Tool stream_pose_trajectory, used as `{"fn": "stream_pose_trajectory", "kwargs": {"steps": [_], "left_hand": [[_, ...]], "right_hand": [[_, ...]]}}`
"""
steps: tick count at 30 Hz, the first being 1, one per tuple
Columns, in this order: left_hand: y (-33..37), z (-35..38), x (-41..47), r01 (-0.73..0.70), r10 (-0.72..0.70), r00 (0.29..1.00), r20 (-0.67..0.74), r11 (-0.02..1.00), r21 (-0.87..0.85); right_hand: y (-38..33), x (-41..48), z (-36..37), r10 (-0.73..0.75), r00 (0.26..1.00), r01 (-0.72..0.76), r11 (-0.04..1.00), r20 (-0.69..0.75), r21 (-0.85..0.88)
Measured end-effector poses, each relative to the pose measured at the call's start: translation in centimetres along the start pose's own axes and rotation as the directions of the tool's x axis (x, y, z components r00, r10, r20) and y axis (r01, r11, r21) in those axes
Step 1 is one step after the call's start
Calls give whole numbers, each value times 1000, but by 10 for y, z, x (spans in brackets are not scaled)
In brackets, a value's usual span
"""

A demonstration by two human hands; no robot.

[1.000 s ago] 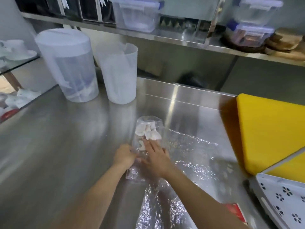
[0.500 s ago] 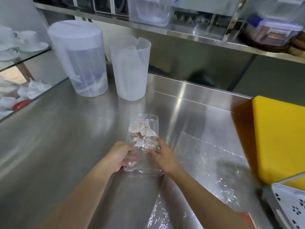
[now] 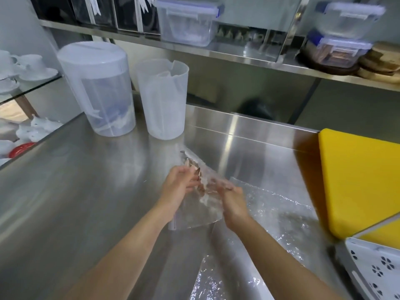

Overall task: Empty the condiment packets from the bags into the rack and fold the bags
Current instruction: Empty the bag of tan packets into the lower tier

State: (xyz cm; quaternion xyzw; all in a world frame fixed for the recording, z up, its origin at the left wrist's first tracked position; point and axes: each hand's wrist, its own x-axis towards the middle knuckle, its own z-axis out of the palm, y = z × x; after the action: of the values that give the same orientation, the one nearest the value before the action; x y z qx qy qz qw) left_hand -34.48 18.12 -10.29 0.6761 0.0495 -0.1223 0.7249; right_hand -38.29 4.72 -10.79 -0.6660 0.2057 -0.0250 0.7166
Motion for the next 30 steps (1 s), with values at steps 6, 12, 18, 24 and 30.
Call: {"fn": "stream_pose_trajectory", "kwargs": {"steps": [6, 12, 18, 24, 30], "left_hand": [[-62, -8, -6, -230, -37, 961, 275, 449, 863], [-70, -8, -14, -369, -145, 895, 423, 297, 881], [-49, 2, -40, -591, -148, 772, 618, 190, 784], [-15, 5, -32, -429, 226, 882, 413, 24, 903], [59, 8, -20, -549, 494, 667, 557, -180, 817]], "right_hand": [[9, 1, -29, 467, 884, -354, 713, -33, 605], [27, -8, -41, 610, 790, -516, 609, 60, 602], [15, -13, -45, 527, 819, -563, 661, 227, 496], [-12, -20, -46, 407, 908, -418, 895, 99, 156], [-38, -25, -48, -566, 823, 483, 733, -36, -480]]}}
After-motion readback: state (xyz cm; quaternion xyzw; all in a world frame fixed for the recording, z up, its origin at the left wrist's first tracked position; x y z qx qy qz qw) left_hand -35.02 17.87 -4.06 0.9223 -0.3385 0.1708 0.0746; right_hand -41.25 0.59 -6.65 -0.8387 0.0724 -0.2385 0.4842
